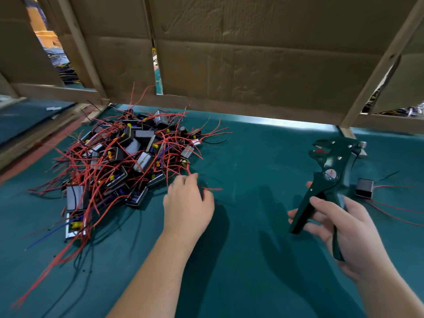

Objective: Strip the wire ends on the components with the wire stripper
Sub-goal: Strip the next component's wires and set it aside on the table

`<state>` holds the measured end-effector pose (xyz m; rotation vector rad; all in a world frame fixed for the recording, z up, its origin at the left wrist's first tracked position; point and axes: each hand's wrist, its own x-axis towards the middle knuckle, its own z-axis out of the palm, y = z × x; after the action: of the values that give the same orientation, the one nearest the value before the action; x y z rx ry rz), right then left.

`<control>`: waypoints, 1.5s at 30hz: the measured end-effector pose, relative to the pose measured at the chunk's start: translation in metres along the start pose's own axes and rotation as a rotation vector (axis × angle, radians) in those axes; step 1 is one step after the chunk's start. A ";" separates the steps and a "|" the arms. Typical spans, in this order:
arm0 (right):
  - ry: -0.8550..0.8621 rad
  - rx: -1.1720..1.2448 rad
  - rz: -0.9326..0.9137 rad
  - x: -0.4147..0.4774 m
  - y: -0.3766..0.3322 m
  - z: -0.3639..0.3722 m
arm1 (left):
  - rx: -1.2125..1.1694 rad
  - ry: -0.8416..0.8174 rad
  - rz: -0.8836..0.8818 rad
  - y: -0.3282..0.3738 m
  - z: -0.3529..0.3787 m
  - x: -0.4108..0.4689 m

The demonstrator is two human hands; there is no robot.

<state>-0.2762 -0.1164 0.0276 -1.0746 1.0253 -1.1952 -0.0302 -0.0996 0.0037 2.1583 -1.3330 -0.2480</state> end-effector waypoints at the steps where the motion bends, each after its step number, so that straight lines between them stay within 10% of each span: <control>1: -0.015 0.023 0.000 -0.001 0.000 0.001 | -0.148 -0.005 -0.001 0.000 -0.002 0.001; 6: -0.114 0.227 0.030 -0.006 -0.001 0.007 | -0.627 -0.018 0.351 0.017 -0.014 -0.016; 15: -0.582 0.607 0.223 -0.011 -0.013 0.012 | -0.648 -0.108 0.646 0.035 -0.002 -0.038; 25: -0.536 0.580 0.221 -0.013 -0.014 0.016 | -0.089 0.003 0.247 0.021 -0.021 0.002; 32: -0.656 0.727 0.256 -0.015 -0.012 0.017 | 0.154 0.498 0.241 0.005 -0.065 0.023; 41: -0.592 0.622 0.242 -0.019 -0.010 0.016 | 0.487 -0.136 -0.282 -0.012 -0.096 0.085; 45: -0.561 0.577 0.244 -0.020 -0.010 0.018 | 0.446 -0.091 -0.277 -0.013 -0.096 0.104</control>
<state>-0.2626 -0.0951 0.0420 -0.7296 0.3254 -0.8371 0.0721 -0.1484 0.0894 2.7415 -1.2207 -0.1679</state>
